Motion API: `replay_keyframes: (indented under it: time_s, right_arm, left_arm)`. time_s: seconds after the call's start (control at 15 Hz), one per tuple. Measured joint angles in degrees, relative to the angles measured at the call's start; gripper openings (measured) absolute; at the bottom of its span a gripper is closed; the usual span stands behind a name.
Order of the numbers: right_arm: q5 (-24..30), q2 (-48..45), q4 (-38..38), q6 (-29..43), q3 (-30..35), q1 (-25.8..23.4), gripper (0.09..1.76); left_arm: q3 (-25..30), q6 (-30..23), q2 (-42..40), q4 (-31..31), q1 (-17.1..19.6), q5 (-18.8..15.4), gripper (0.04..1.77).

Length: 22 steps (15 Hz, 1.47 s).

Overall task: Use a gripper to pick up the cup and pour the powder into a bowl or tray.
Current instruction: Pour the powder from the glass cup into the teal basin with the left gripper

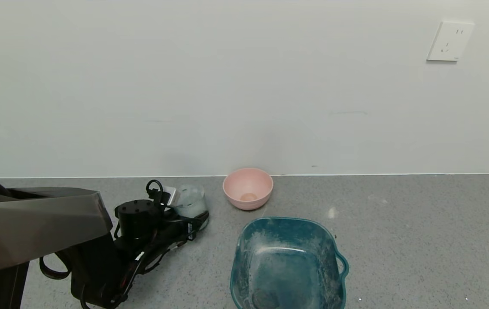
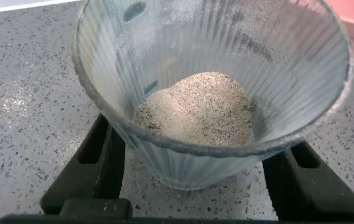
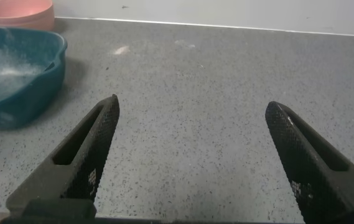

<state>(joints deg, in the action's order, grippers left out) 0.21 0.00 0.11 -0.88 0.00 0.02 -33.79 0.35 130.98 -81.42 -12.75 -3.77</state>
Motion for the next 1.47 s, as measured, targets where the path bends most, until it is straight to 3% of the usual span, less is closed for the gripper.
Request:
replay_keyframes:
  time_s: [0.2, 0.47, 0.87, 1.47]
  right_arm:
    - [0.0, 0.0, 0.0, 0.0, 0.0, 0.0, 1.71]
    - [0.0, 0.0, 0.0, 0.0, 0.0, 0.0, 1.71]
    - [0.0, 0.0, 0.0, 0.0, 0.0, 0.0, 1.71]
    - [0.0, 0.0, 0.0, 0.0, 0.0, 0.0, 1.71]
  left_arm:
    - [-0.1, 0.0, -3.8, 4.5, 0.2, 0.0, 1.27]
    - [-2.0, 0.6, -12.1, 16.0, -0.3, 1.2, 1.27]
    - [-11.0, 4.0, -22.5, 33.7, -5.6, 6.4, 1.27]
    - [-16.2, 15.2, -25.1, 42.2, -14.6, 12.0, 1.27]
